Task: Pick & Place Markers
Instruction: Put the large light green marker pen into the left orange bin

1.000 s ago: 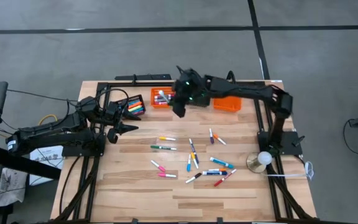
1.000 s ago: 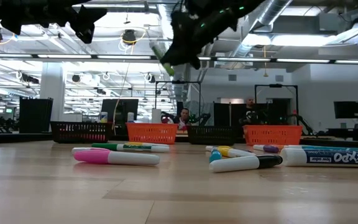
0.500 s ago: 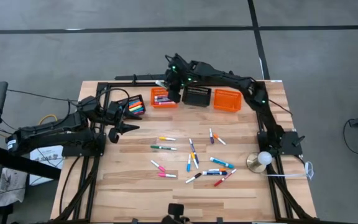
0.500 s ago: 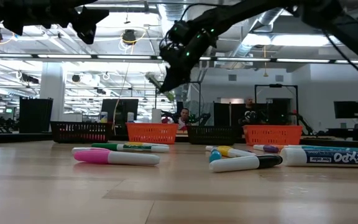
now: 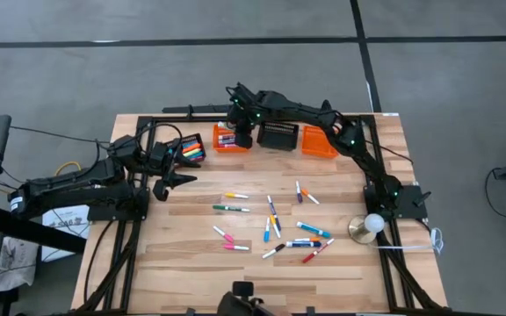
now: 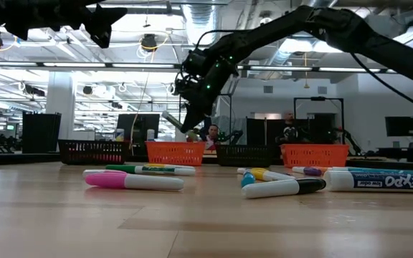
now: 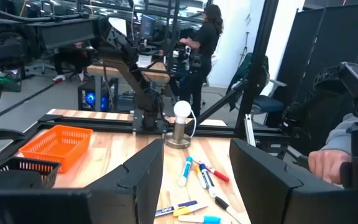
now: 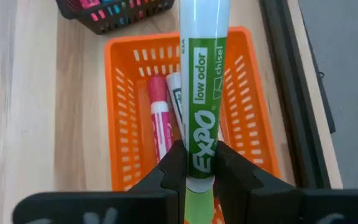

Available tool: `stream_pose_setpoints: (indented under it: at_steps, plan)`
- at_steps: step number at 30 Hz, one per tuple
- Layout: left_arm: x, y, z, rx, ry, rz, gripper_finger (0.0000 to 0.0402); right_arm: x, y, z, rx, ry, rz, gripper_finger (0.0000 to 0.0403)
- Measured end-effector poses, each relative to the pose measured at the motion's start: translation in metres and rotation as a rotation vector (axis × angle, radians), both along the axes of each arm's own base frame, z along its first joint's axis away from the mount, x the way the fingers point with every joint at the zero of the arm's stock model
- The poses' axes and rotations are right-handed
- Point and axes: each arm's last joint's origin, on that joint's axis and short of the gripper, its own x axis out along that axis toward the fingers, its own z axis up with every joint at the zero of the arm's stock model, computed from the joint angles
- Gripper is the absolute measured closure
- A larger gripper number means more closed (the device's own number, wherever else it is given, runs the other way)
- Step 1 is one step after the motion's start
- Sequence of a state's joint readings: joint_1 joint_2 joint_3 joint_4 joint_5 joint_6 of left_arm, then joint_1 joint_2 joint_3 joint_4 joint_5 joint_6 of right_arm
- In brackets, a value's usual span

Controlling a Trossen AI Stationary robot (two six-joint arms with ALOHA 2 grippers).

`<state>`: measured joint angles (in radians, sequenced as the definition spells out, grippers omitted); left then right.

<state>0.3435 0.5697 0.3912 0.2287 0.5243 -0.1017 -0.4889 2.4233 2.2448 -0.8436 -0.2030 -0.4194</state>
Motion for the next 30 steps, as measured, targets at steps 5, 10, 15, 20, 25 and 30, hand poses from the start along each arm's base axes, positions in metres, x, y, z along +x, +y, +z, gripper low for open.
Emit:
stream_pose_setpoints:
  at_steps: [5,10,15,20,25,30]
  plan:
    - [0.0,0.0,0.001,0.002,-0.005,0.0,0.0217,-0.001,0.0,-0.009,0.027,0.036,0.003,0.0355]
    - [0.0,0.0,0.002,0.007,-0.021,0.0,0.0217,0.0,0.0,-0.011,0.043,0.029,0.014,0.0355]
    - [0.0,0.0,0.002,0.008,-0.025,0.0,0.0217,0.003,-0.002,-0.009,0.035,-0.012,0.01,0.0355]
    - [0.0,0.0,0.003,0.003,-0.027,-0.001,0.0217,0.001,-0.004,-0.009,0.095,-0.037,0.021,0.0355]
    - [0.0,0.0,0.003,0.003,-0.029,-0.001,0.0217,0.0,-0.006,-0.009,0.096,-0.032,0.005,0.0355]
    - [0.0,0.0,0.003,0.003,-0.029,-0.001,0.0217,-0.001,-0.007,-0.009,0.12,-0.035,-0.006,0.0348]
